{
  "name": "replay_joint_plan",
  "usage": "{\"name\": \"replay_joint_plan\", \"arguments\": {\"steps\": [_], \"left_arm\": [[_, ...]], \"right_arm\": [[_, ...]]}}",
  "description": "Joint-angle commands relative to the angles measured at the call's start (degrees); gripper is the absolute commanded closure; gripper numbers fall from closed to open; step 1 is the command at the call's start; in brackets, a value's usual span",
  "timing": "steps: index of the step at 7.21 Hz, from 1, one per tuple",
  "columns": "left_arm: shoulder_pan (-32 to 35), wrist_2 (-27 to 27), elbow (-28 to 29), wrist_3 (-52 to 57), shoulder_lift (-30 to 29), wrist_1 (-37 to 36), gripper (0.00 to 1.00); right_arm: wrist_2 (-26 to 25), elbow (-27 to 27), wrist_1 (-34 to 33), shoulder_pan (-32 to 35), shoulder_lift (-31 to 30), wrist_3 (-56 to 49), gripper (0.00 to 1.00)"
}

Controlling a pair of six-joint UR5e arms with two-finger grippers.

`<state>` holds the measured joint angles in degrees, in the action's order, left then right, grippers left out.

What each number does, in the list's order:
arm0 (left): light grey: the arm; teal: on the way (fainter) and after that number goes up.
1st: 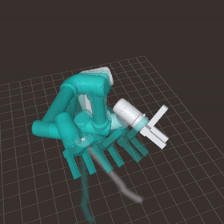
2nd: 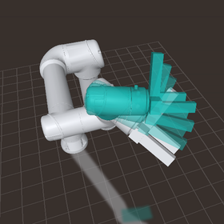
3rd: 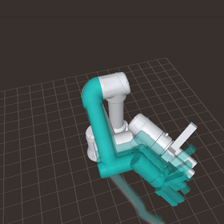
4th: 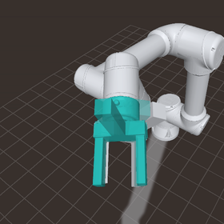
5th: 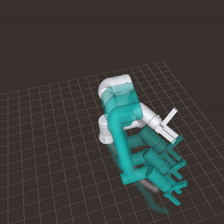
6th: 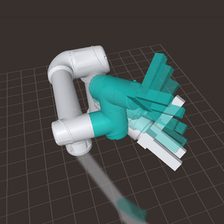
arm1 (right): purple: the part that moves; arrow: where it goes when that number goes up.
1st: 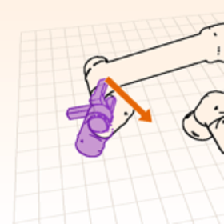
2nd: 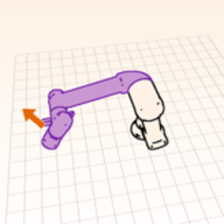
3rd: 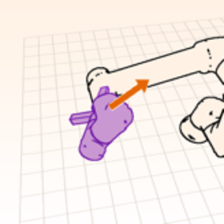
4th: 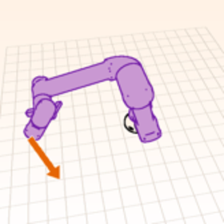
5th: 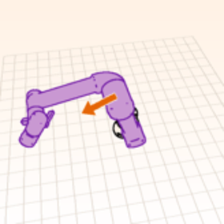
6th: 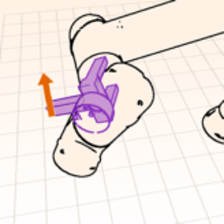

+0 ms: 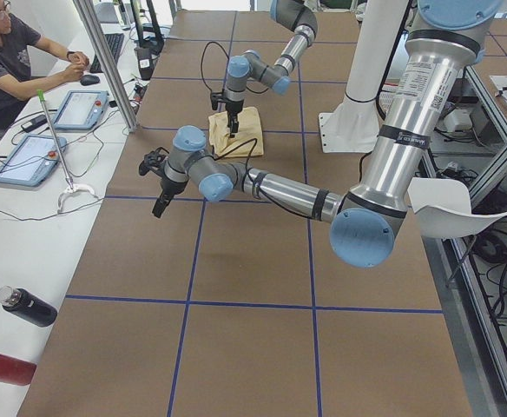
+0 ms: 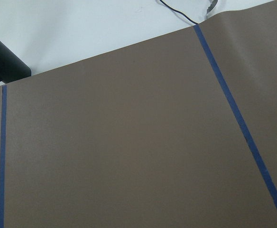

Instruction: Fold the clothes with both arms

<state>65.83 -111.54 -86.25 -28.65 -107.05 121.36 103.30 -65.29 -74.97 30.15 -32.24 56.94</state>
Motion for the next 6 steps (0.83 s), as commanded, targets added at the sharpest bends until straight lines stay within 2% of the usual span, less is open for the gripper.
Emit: {"name": "replay_joint_plan", "arguments": {"steps": [1,2,4,6], "left_arm": [[0.4,-0.4,0.5,0.0,0.0,0.7,0.01],[0.4,-0.4,0.5,0.0,0.0,0.7,0.01],[0.4,-0.4,0.5,0.0,0.0,0.7,0.01],[0.4,-0.4,0.5,0.0,0.0,0.7,0.01]], "right_arm": [[-2.0,1.1,0.4,0.3,0.4,-0.5,0.25],[-3.8,3.2,0.5,0.8,2.5,-0.5,0.27],[-8.9,10.1,7.2,1.1,5.6,-0.5,0.27],[-11.6,10.4,8.7,1.4,6.0,-0.4,0.26]]}}
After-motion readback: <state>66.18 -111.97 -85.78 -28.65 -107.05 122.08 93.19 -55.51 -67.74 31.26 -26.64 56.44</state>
